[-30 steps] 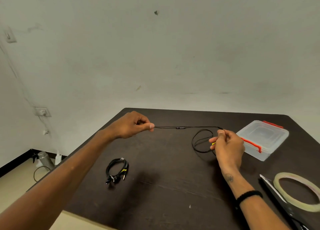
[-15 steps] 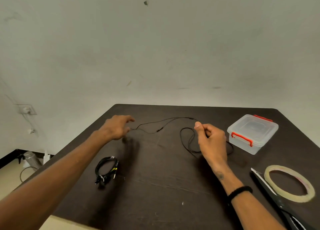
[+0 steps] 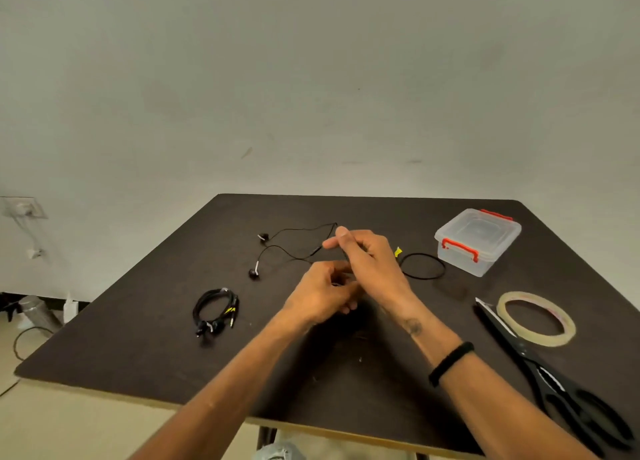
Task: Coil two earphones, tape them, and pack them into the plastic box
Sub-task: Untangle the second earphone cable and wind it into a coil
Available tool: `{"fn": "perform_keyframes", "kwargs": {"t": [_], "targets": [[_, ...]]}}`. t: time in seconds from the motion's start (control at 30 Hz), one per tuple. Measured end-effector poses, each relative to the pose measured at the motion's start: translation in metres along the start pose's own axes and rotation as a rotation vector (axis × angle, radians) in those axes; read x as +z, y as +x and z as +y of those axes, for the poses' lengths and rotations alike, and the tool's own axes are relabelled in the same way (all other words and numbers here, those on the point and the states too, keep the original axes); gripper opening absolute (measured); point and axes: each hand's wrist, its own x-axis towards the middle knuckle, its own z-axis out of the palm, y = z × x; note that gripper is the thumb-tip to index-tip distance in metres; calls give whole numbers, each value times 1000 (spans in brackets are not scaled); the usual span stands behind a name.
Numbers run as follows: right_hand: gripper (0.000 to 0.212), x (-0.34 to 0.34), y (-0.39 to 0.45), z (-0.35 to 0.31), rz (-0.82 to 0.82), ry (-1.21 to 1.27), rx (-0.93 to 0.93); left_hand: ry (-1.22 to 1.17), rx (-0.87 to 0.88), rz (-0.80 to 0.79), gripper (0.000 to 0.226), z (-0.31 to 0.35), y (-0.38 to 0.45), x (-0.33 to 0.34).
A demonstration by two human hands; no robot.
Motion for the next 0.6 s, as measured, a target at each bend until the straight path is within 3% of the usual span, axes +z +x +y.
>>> {"fn": "perform_keyframes", "kwargs": {"t": [0.17,0.3,0.47,0.6], "targets": [[43,-1,-10,-23,-67,230,99,91,80,252,17,20,-9,-11],[40,3,-18,-23,-100,334,130,132,69,304,17,32,-17,-14],[45,-4,-28,-25,-98,350,125,-91,84,268,17,40,-17,-16],[46,-24,-42,-15,-139,164,119,-461,48,372,21,47,-11,-43]]}}
